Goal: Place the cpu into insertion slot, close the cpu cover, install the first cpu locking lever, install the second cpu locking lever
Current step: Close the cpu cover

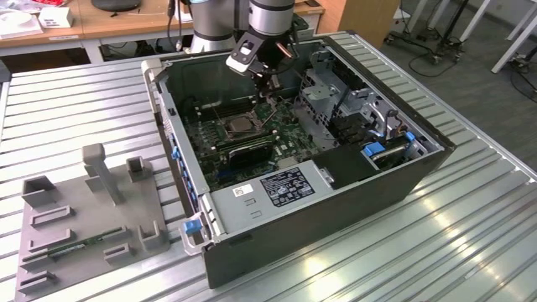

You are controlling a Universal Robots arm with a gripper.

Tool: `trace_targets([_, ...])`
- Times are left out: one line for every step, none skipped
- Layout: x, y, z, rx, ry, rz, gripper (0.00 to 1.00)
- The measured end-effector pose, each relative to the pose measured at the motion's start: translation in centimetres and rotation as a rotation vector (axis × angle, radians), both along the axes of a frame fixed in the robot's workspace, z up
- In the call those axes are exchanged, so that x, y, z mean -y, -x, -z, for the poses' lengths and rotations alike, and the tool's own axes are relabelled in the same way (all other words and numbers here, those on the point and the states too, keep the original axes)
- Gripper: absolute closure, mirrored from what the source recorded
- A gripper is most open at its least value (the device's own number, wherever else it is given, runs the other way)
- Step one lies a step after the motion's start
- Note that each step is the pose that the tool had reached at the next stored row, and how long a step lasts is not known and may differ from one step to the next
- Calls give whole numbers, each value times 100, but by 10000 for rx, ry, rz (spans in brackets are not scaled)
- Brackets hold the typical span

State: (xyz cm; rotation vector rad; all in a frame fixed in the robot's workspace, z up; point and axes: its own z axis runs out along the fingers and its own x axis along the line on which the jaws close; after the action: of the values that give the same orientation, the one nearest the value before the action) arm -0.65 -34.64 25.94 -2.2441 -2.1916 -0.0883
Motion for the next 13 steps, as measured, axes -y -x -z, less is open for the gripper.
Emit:
trace_targets([0,-19,0,0,0,0,89])
trace_targets([0,-39,0,0,0,-1,89])
trace_targets([0,-58,0,0,1,0,89])
trace_targets([0,-78,0,-1,0,-1,89])
trace_targets([0,-96,0,0,0,-1,89])
trace_targets([0,-115,0,0,1,0,89])
trace_targets([0,-135,0,-1,1,0,89])
trace_targets([0,-154,0,-1,1,-1,89])
trace_targets([-1,-173,0,-1,2,-1,89])
trace_targets([-1,-191,0,0,1,-1,89])
trace_targets([-1,-209,0,0,0,-1,89])
trace_targets([-1,-226,0,0,-1,0,89])
trace_targets([0,-244,0,0,1,1,89])
